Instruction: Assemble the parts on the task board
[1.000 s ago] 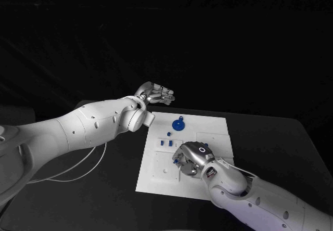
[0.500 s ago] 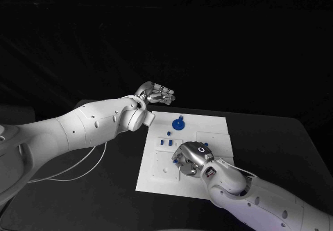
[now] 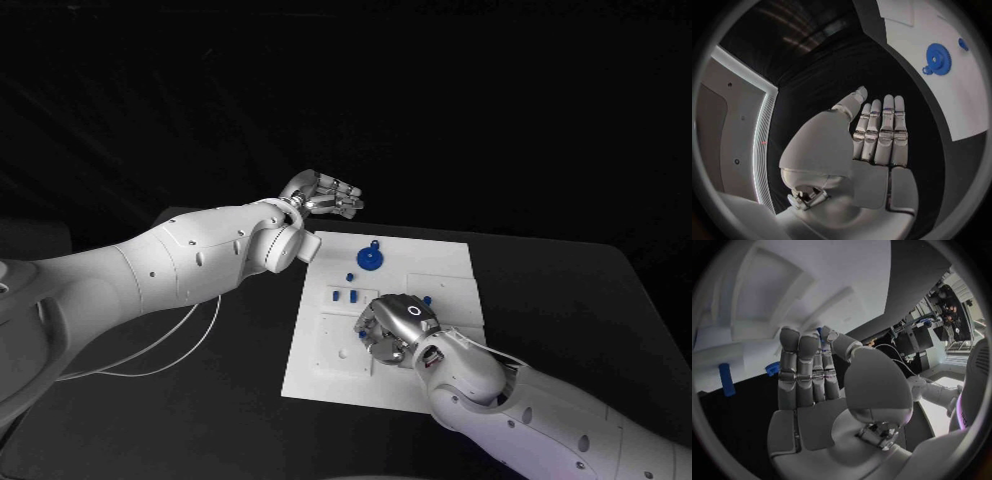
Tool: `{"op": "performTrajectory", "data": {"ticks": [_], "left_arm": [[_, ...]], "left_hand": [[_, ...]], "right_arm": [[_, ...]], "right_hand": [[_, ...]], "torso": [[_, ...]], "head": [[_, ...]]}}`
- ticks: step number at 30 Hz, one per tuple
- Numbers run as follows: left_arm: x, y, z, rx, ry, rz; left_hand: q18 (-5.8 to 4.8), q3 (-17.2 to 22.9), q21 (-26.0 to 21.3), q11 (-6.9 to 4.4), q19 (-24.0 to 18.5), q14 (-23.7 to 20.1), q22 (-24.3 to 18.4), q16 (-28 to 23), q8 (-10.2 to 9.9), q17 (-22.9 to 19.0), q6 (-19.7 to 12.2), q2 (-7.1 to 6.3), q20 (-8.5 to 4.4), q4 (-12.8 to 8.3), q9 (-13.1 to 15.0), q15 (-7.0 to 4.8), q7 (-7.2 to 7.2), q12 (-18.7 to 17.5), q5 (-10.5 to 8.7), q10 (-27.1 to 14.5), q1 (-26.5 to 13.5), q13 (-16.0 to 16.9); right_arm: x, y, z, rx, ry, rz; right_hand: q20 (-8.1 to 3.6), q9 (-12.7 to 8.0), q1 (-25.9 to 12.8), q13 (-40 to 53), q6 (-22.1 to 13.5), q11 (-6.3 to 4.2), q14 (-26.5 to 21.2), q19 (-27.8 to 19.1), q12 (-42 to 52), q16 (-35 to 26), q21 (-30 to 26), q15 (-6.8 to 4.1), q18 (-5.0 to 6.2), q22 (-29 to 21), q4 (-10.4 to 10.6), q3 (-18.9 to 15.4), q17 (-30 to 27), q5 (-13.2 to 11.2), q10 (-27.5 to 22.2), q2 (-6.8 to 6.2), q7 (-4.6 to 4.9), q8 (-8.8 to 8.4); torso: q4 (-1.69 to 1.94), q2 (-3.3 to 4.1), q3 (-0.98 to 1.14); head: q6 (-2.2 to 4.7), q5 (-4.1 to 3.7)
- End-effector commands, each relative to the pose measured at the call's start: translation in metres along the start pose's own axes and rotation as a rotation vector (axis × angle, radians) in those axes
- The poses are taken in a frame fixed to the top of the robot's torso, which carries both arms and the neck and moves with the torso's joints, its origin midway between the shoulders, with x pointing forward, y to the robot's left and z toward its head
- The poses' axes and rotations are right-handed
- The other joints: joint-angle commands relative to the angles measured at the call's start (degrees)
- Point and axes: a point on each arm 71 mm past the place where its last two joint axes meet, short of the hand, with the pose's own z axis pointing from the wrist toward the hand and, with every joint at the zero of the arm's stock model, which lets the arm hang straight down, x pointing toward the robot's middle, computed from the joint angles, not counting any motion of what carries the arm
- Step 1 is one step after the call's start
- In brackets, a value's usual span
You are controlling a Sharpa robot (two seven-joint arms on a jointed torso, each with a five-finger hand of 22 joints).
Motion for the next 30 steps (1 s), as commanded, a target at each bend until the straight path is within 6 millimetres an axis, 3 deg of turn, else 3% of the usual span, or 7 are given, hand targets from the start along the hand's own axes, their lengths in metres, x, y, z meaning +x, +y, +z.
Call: {"op": "performTrajectory", "data": {"ticks": [1, 7, 15, 21, 30], "left_arm": [[0.0027, -0.0010, 0.0005, 0.002, 0.019, -0.007], [0.0023, -0.0008, 0.0003, 0.001, 0.019, -0.006], [0.0013, -0.0004, 0.0001, 0.000, 0.018, -0.006], [-0.0002, 0.0001, -0.0004, -0.002, 0.016, -0.005], [-0.0050, 0.0018, -0.0017, -0.006, 0.007, -0.002]], "left_hand": [[-0.43, 0.0, -0.2, -0.07, 0.1, -0.4, 0.0, -0.2, -0.1, 0.1, -0.4, 0.26, 0.42, 0.3, 0.0, -0.14, 0.13, -0.1, -0.19, -0.3, -0.4, 0.0], [-0.45, 0.0, -0.2, -0.06, 0.1, -0.5, -0.4, -0.2, -0.1, 0.1, -0.4, 0.27, 0.45, 0.4, 0.0, -0.13, 0.13, -0.1, -0.23, -0.4, -0.4, 0.0], [-0.45, 0.0, -0.2, -0.06, 0.1, -0.5, -0.4, -0.2, -0.1, 0.1, -0.4, 0.27, 0.45, 0.4, 0.0, -0.13, 0.13, -0.1, -0.23, -0.4, -0.4, 0.0], [-0.45, 0.0, -0.2, -0.06, 0.1, -0.5, -0.4, -0.2, -0.1, 0.1, -0.4, 0.27, 0.45, 0.4, 0.0, -0.13, 0.13, -0.1, -0.23, -0.4, -0.4, 0.0], [-0.45, 0.0, -0.2, -0.06, 0.1, -0.5, -0.4, -0.2, -0.1, 0.1, -0.4, 0.27, 0.45, 0.4, 0.0, -0.13, 0.13, -0.1, -0.23, -0.4, -0.4, 0.0]], "right_arm": [[0.0056, -0.0020, -0.0006, 0.013, 0.038, -0.011], [0.0062, -0.0024, -0.0001, 0.004, 0.047, 0.007], [0.0072, -0.0032, -0.0004, -0.001, 0.068, 0.010], [0.0060, -0.0021, -0.0010, -0.010, 0.063, 0.016], [-0.0021, -0.0030, -0.0052, -0.011, -0.005, 0.038]], "right_hand": [[0.05, -0.1, 0.0, 0.0, -0.7, 0.31, 0.0, 1.9, 0.1, -0.4, -0.4, 0.29, 0.98, -0.1, 0.6, 0.2, 0.0, 0.3, -1.2, 0.67, 0.52, 0.15], [0.76, -1.0, -0.1, -0.1, -4.2, 1.64, -0.5, 1.4, 0.1, -0.3, -2.1, 1.13, 1.24, -0.2, 0.9, 1.4, -0.1, 1.8, -5.1, -0.01, 1.54, 0.12], [1.56, -1.2, 0.1, -0.2, -6.8, 2.87, -0.9, 1.2, 0.1, -0.1, -4.0, 1.92, 2.49, -0.5, -0.1, -0.6, -0.7, 5.3, -9.0, -2.52, 2.25, 0.17], [2.35, -1.3, -0.2, -0.2, -7.6, 3.88, -1.1, 1.3, 0.1, 0.0, -4.8, 2.64, 3.17, -0.9, -0.7, -3.9, -1.3, 6.4, -13.3, -3.41, 2.23, 0.15], [3.16, -1.4, 1.1, -0.2, -10.9, 4.66, -1.2, 1.9, 0.1, 0.2, -6.0, 3.25, 4.36, -2.3, -1.1, -8.5, -2.6, 6.2, -16.5, -3.44, 1.76, 0.15]], "torso": [[-0.03, -0.01, -0.03], [-0.06, -0.01, 0.02], [-0.06, 0.01, 0.06], [-0.06, -0.01, 0.05], [-0.07, 0.00, 0.05]], "head": [[-0.09, 0.05], [-0.03, 0.05], [-0.14, -0.02], [-0.12, -0.05], [0.06, -0.31]]}}
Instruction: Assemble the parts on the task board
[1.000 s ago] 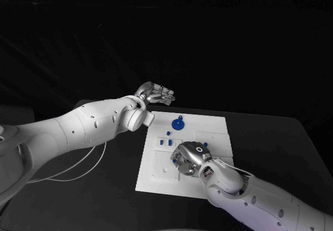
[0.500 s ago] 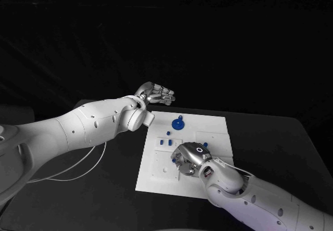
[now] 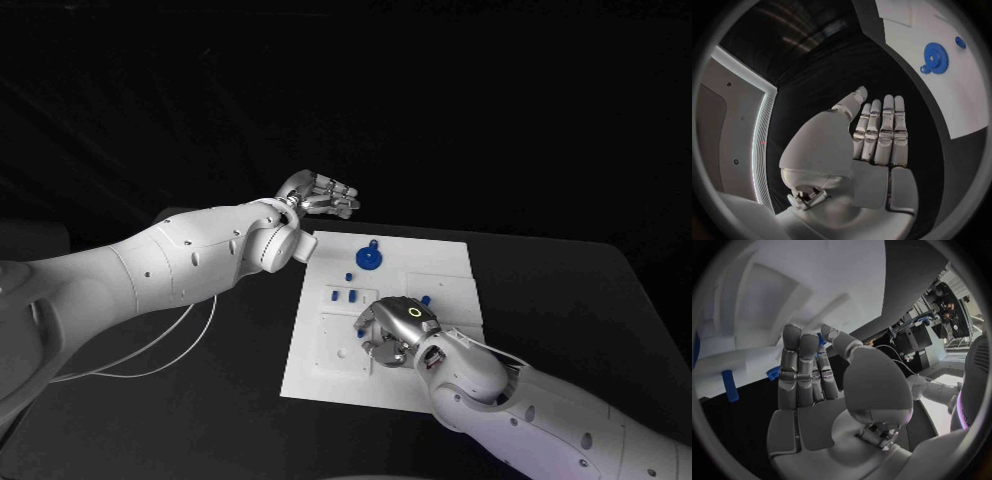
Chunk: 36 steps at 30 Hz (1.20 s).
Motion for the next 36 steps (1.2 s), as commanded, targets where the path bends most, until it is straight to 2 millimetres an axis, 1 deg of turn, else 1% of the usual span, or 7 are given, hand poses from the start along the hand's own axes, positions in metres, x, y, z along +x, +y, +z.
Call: {"op": "performTrajectory", "data": {"ticks": [1, 11, 17, 21, 25, 30, 36], "left_arm": [[0.000, 0.000, 0.000, 0.004, 0.008, -0.003], [-0.006, 0.001, -0.003, 0.004, 0.006, 0.000], [-0.011, 0.002, -0.005, 0.008, 0.004, 0.023], [-0.013, 0.003, -0.006, 0.006, 0.002, 0.027], [-0.014, 0.003, -0.007, 0.005, 0.002, 0.028], [-0.015, 0.004, -0.007, 0.004, 0.003, 0.028], [-0.016, 0.004, -0.007, 0.001, 0.003, 0.028]], "left_hand": [[-0.45, 0.0, -0.2, -0.06, 0.1, -0.5, -0.1, -0.2, -0.1, 0.1, -0.4, 0.27, 0.45, 0.4, 0.0, -0.13, 0.13, -0.1, -0.23, -0.4, -0.4, 0.0], [-0.45, -0.1, -0.1, -0.05, 0.4, -0.4, -0.8, -0.1, -0.1, 0.1, -0.5, 0.25, 0.43, 0.6, 0.0, -0.16, 0.14, -0.1, -0.19, -0.4, -0.5, 0.0], [-0.46, -0.1, -0.1, -0.09, 0.4, -0.2, -0.9, -0.1, -0.1, 0.1, -0.6, 0.45, 0.39, 0.8, 0.0, -0.20, 0.16, -0.1, -0.01, -0.3, -0.6, 0.0], [-0.46, -0.1, -0.1, -0.09, 0.4, -0.2, -0.9, -0.1, -0.1, 0.1, -0.6, 0.45, 0.39, 0.8, 0.0, -0.20, 0.16, -0.1, -0.01, -0.3, -0.6, 0.0], [-0.47, 0.0, -0.1, -0.12, 0.5, -0.2, -1.0, -0.1, -0.1, 0.1, -0.6, 0.53, 0.34, 0.9, 0.0, -0.24, 0.15, -0.1, 0.04, -0.2, -0.7, 0.0], [-0.47, 0.0, -0.1, -0.12, 0.5, -0.2, -1.0, -0.1, -0.1, 0.1, -0.6, 0.53, 0.34, 0.9, 0.0, -0.24, 0.15, -0.1, 0.04, -0.2, -0.7, 0.0], [-0.47, 0.0, -0.1, -0.12, 0.5, -0.2, -1.0, -0.1, -0.1, 0.1, -0.6, 0.53, 0.34, 0.9, 0.0, -0.24, 0.15, -0.1, 0.04, -0.2, -0.7, 0.0]], "right_arm": [[-0.005, 0.000, -0.003, -0.007, -0.044, 0.018], [-0.045, -0.009, -0.011, 0.015, -0.097, 0.044], [-0.079, -0.033, -0.019, 0.052, -0.115, 0.051], [-0.092, -0.052, -0.025, 0.097, -0.108, 0.029], [-0.095, -0.071, -0.030, 0.150, -0.081, 0.006], [-0.093, -0.087, -0.032, 0.197, -0.032, -0.018], [-0.089, -0.095, -0.032, 0.219, 0.006, -0.035]], "right_hand": [[0.48, -0.1, 0.9, 0.0, -0.9, 0.19, 0.2, 2.1, 0.0, 0.4, -0.3, 0.52, 1.24, -0.4, 0.0, -1.4, -0.3, -0.2, -0.7, 0.14, -0.20, -0.08], [-0.10, -0.1, -0.1, 0.0, -0.4, -0.45, 1.5, 2.4, 0.0, 0.5, 1.5, -0.13, 0.82, -2.3, 1.3, 0.8, -1.5, -0.5, 1.8, -0.01, -0.24, -0.09], [0.01, -0.1, 0.0, 0.0, -0.5, -0.35, 1.6, 2.3, 0.0, 0.4, 2.2, -0.01, 0.81, -4.0, 2.0, 0.1, -1.7, -1.2, 1.2, 0.15, 0.18, -0.09], [0.22, -0.1, 0.6, 0.0, -1.2, 0.01, 1.6, 2.3, 0.0, 0.4, 2.4, 0.29, 0.92, -5.0, 2.5, -1.8, -1.9, -1.7, -0.1, -0.05, -0.27, -0.10], [0.87, -0.2, 2.4, 0.0, -7.3, 0.86, 1.5, 2.3, 0.1, 0.3, 2.2, 0.94, 1.35, -6.4, 4.1, -7.0, -2.2, -6.4, -3.9, -0.38, -1.05, -0.08], [1.13, -0.2, 4.8, 0.0, -9.0, 1.22, 1.2, 2.3, 0.1, 0.5, 2.3, 1.21, 1.54, -8.3, 8.5, -11.3, -2.3, -6.5, -5.6, -1.49, -2.06, -0.15], [1.09, -0.2, 5.3, 0.0, -7.9, 1.14, 1.1, 2.2, 0.1, 0.6, 2.8, 1.19, 1.35, -9.3, 9.9, -12.2, -2.3, -6.5, -5.2, -1.50, -2.03, -0.11]], "torso": [[0.01, 0.01, -0.01], [-0.18, 0.02, -0.03], [-0.06, -0.05, -0.10], [-0.08, -0.07, -0.08], [-0.02, -0.01, -0.09], [0.11, 0.02, 0.01], [0.10, 0.03, -0.03]], "head": [[0.15, -0.22], [1.10, -1.09], [1.52, -1.76], [1.50, -1.76], [1.62, -1.89], [1.51, -1.99], [1.42, -2.00]]}}
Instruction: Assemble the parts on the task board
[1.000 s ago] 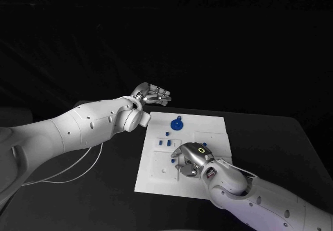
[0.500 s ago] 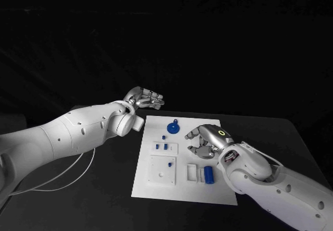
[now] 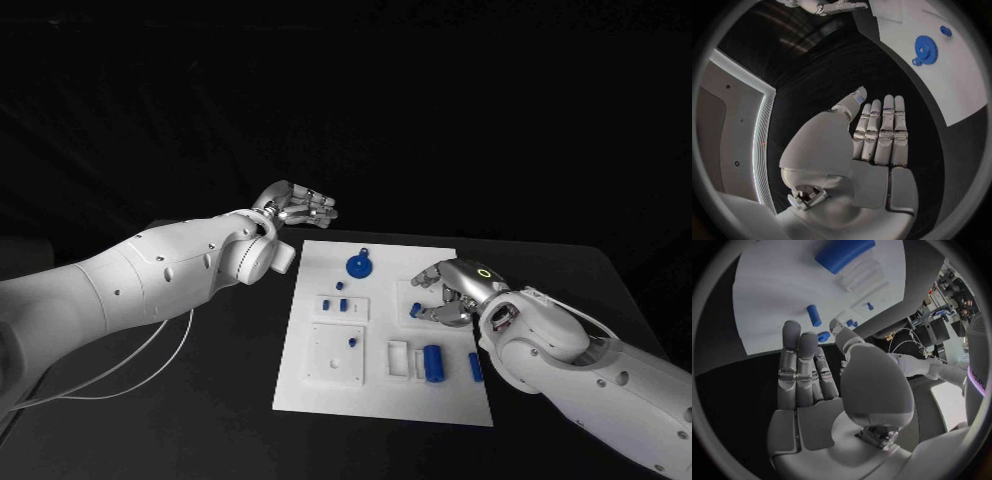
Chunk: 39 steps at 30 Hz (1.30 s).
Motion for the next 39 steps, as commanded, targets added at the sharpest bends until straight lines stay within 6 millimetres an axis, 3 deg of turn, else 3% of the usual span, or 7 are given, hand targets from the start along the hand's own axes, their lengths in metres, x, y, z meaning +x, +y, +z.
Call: {"op": "performTrajectory", "data": {"ticks": [1, 10, 16, 22, 23, 26, 39], "left_arm": [[0.002, -0.001, 0.000, 0.007, 0.018, 0.002], [0.001, -0.001, 0.000, 0.004, 0.016, 0.003], [0.001, 0.000, 0.000, 0.002, 0.015, 0.003], [0.000, 0.000, 0.000, 0.000, 0.015, 0.003], [0.000, 0.000, 0.000, 0.000, 0.015, 0.003], [0.000, 0.000, 0.000, 0.000, 0.015, 0.003], [0.000, 0.000, 0.000, -0.004, 0.013, 0.004]], "left_hand": [[-0.50, 0.0, 0.0, -0.14, 0.2, -0.1, -0.1, -0.1, -0.1, 0.1, -0.3, 0.19, -0.01, 0.3, 0.0, -0.25, -0.07, -0.1, 0.02, -0.2, -0.4, 0.0], [-0.52, 0.1, 0.0, -0.14, 0.2, -0.1, -0.1, -0.1, -0.1, 0.1, -0.3, 0.21, -0.02, 0.4, 0.0, -0.25, -0.07, -0.1, 0.02, -0.1, -0.4, 0.0], [-0.52, 0.2, 0.0, -0.16, 0.2, -0.1, -0.2, -0.1, -0.1, 0.1, -0.3, 0.35, -0.03, 0.5, 0.0, -0.26, -0.08, -0.1, 0.09, -0.1, -0.4, 0.0], [-0.52, 0.2, 0.0, -0.16, 0.2, -0.1, -0.1, -0.1, -0.1, 0.1, -0.3, 0.39, -0.04, 0.7, 0.0, -0.25, -0.09, -0.1, 0.10, -0.1, -0.4, 0.0], [-0.52, 0.2, 0.0, -0.16, 0.2, -0.1, -0.1, -0.1, -0.1, 0.1, -0.3, 0.39, -0.04, 0.7, 0.0, -0.25, -0.09, -0.1, 0.10, -0.1, -0.4, 0.0], [-0.52, 0.2, 0.0, -0.16, 0.2, -0.1, -0.1, -0.1, -0.1, 0.1, -0.3, 0.39, -0.04, 0.7, 0.0, -0.25, -0.09, -0.1, 0.10, -0.1, -0.4, 0.0], [-0.52, 0.2, 0.0, -0.13, 0.2, -0.2, -0.2, -0.1, -0.1, 0.1, -0.3, 0.35, -0.02, 0.8, 0.0, -0.24, -0.08, -0.1, 0.11, -0.2, -0.5, 0.0]], "right_arm": [[0.006, -0.003, 0.001, 0.016, 0.064, -0.025], [0.011, -0.004, 0.007, 0.031, 0.051, -0.031], [0.014, -0.001, 0.010, 0.029, 0.034, -0.024], [0.017, 0.000, 0.011, 0.027, 0.040, -0.027], [0.018, 0.001, 0.011, 0.026, 0.042, -0.028], [0.020, 0.001, 0.011, 0.024, 0.050, -0.032], [0.031, 0.003, 0.012, 0.022, 0.080, -0.049]], "right_hand": [[0.46, 0.0, 0.7, 0.0, 0.4, -0.11, -0.1, 2.3, 0.1, 0.4, 0.4, 0.18, 0.96, -0.5, 0.5, 0.0, -0.1, -0.1, 0.2, -0.14, -0.01, -0.12], [0.27, 0.1, 0.8, 0.0, 1.9, -0.49, 0.0, 2.3, 0.1, 0.4, 0.8, -0.07, 0.68, -1.0, 0.3, 0.9, -0.2, -0.1, 1.7, 0.81, 0.41, 0.02], [-0.43, 0.0, 0.2, 0.0, 3.1, -1.23, 0.2, 2.3, 0.0, 0.3, 1.2, -0.77, -0.09, -1.2, -0.4, 4.0, -0.1, -0.1, 4.4, 1.81, 0.78, -0.07], [-1.10, 0.1, -1.7, 0.1, 5.2, -2.40, 0.5, 2.3, 0.2, 0.3, 1.7, -1.45, -0.78, -1.3, -0.6, 9.9, 0.0, -0.1, 8.9, 2.39, 1.30, 0.03], [-1.46, 0.0, -2.5, -0.1, 5.9, -2.69, 0.6, 2.2, -0.3, 0.3, 2.0, -1.82, -1.08, -1.2, -0.8, 12.1, 0.1, -0.2, 10.1, 1.76, 1.43, -0.15], [-1.78, 0.1, -3.4, 0.0, 7.0, -3.07, 0.7, 2.2, 0.0, 0.2, 2.3, -1.97, -1.53, -1.1, -1.1, 14.5, 0.3, -0.1, 11.2, 1.62, 1.61, -0.09], [-2.21, 0.2, -4.2, 0.1, 9.2, -3.47, 0.8, 2.1, 0.0, 0.0, 2.8, -2.30, -2.14, -1.1, -2.3, 16.2, 0.9, -0.1, 13.0, 2.25, 1.94, -0.02]], "torso": [[0.01, 0.04, 0.00], [0.04, 0.04, -0.03], [0.06, 0.00, -0.04], [-0.01, 0.01, -0.08], [-0.01, 0.01, -0.06], [0.00, 0.02, -0.03], [-0.01, 0.05, 0.06]], "head": [[-0.09, -0.02], [-0.15, -0.04], [-0.23, -0.04], [-0.28, 0.01], [-0.28, 0.02], [-0.27, -0.02], [-0.46, 0.06]]}}
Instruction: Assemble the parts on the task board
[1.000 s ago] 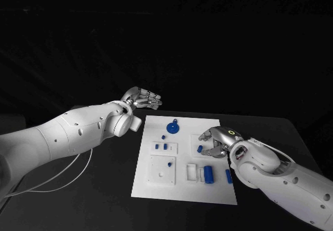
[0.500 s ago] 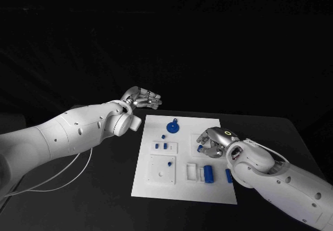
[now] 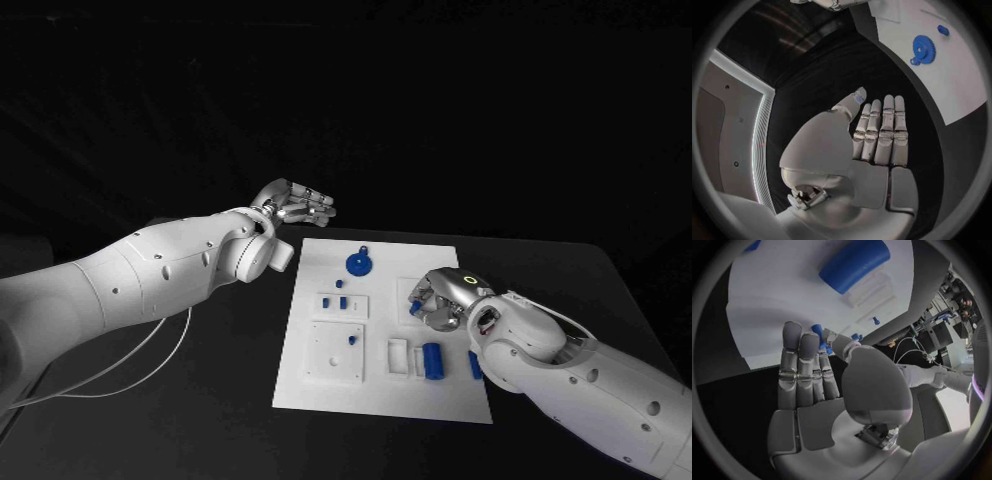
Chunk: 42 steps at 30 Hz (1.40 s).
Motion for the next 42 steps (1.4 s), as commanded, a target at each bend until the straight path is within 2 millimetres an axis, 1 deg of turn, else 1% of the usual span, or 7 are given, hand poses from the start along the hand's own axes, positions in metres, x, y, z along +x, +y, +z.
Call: {"op": "performTrajectory", "data": {"ticks": [1, 7, 8, 11, 19, 30, 42], "left_arm": [[0.001, -0.001, 0.000, 0.005, 0.012, 0.000], [0.001, -0.001, 0.000, 0.004, 0.011, 0.000], [0.001, -0.001, 0.000, 0.004, 0.011, 0.000], [0.001, -0.001, 0.000, 0.003, 0.011, 0.000], [0.001, -0.001, 0.000, 0.002, 0.012, 0.000], [0.000, 0.000, 0.000, -0.006, 0.012, 0.000], [0.001, 0.000, 0.001, -0.008, 0.013, 0.000]], "left_hand": [[-0.51, 0.0, -0.1, -0.12, 0.3, -0.2, -0.2, -0.1, -0.1, 0.1, -0.3, 0.10, 0.00, 0.4, 0.0, -0.22, -0.08, -0.1, 0.08, -0.3, -0.3, 0.0], [-0.51, 0.0, -0.1, -0.12, 0.3, -0.2, -0.2, -0.1, -0.1, 0.1, -0.3, 0.10, 0.00, 0.4, 0.0, -0.22, -0.08, -0.1, 0.08, -0.3, -0.3, 0.0], [-0.51, 0.0, -0.1, -0.12, 0.3, -0.2, -0.2, -0.1, -0.1, 0.1, -0.3, 0.10, 0.00, 0.4, 0.0, -0.22, -0.08, -0.1, 0.08, -0.3, -0.3, 0.0], [-0.51, 0.0, -0.1, -0.12, 0.3, -0.2, -0.2, -0.1, -0.1, 0.1, -0.3, 0.10, 0.00, 0.4, 0.0, -0.22, -0.08, -0.1, 0.08, -0.3, -0.3, 0.0], [-0.51, 0.0, -0.1, -0.12, 0.3, -0.2, -0.2, -0.1, -0.1, 0.1, -0.3, 0.10, 0.00, 0.4, 0.0, -0.22, -0.08, -0.1, 0.08, -0.3, -0.3, 0.0], [-0.50, 0.1, -0.1, -0.10, 0.3, -0.3, -0.4, -0.1, -0.1, 0.1, -0.4, 0.07, 0.03, 0.7, 0.0, -0.21, -0.07, -0.1, 0.10, -0.3, -0.2, 0.0], [-0.50, 0.1, -0.1, -0.10, 0.3, -0.3, -0.4, -0.1, -0.1, 0.1, -0.4, 0.07, 0.03, 0.7, 0.0, -0.21, -0.07, -0.1, 0.10, -0.3, -0.2, 0.0]], "right_arm": [[0.005, 0.003, 0.001, -0.008, 0.017, -0.020], [0.009, 0.006, 0.001, -0.012, 0.002, -0.015], [0.008, 0.006, 0.001, -0.010, -0.007, -0.014], [0.007, 0.007, 0.001, -0.002, -0.035, -0.010], [0.004, 0.007, 0.000, 0.014, -0.080, 0.002], [-0.005, 0.010, -0.003, 0.014, -0.118, 0.057], [-0.027, 0.033, -0.010, -0.059, -0.124, 0.180]], "right_hand": [[-0.34, 0.0, -0.6, 0.1, 0.6, 0.00, 0.0, 2.1, 0.0, -0.3, 0.3, -0.25, -0.47, 0.0, 0.0, 0.4, 0.1, -0.2, 0.3, -0.07, -0.10, -0.02], [-0.38, 0.2, -0.4, 0.1, 2.3, -0.38, 0.1, 2.1, 0.2, -0.3, 0.4, -0.36, -0.50, 0.1, 0.0, 0.9, 0.2, -0.1, 1.7, 1.21, -0.01, 0.31], [-0.45, 0.3, -0.3, 0.2, 3.2, -0.69, 0.1, 2.1, 0.4, -0.3, 0.4, -0.53, -0.51, 0.1, 0.2, 1.2, 0.3, -0.1, 2.6, 2.12, -0.22, 0.59], [-0.94, 0.4, -0.3, 0.2, 5.2, -1.43, 0.3, 2.1, 0.2, -0.3, 0.7, -1.08, -0.81, 0.4, -0.1, 1.5, 0.4, -0.1, 4.8, 2.89, -0.71, 0.35], [-1.51, 0.6, -0.7, 0.3, 7.1, -2.06, 0.5, 2.1, 0.2, -0.6, 1.1, -1.54, -1.38, 0.6, -0.7, 2.0, 0.6, -0.1, 6.7, 3.60, -1.19, 0.19], [-1.93, 0.9, -1.8, 0.3, 8.1, -2.36, 0.7, 2.1, 0.1, -0.9, 1.5, -1.81, -1.75, 1.0, -1.7, 3.8, 1.0, -0.1, 7.9, 3.52, -1.45, 0.07], [-1.94, 0.9, -2.1, 0.3, 8.3, -2.40, 0.8, 2.0, 0.1, -1.3, 1.6, -1.84, -1.67, 1.3, -2.7, 3.6, 1.5, -0.1, 8.0, 3.93, -1.48, 0.07]], "torso": [[0.00, 0.04, 0.08], [0.01, 0.04, 0.06], [-0.01, 0.05, 0.04], [-0.03, 0.03, 0.02], [-0.01, -0.02, 0.00], [-0.03, -0.02, 0.02], [-0.07, -0.05, -0.10]], "head": [[-0.12, 0.14], [-0.28, 0.20], [-0.31, 0.19], [-0.41, 0.20], [-0.46, 0.24], [-0.40, 0.35], [-0.52, 0.86]]}}
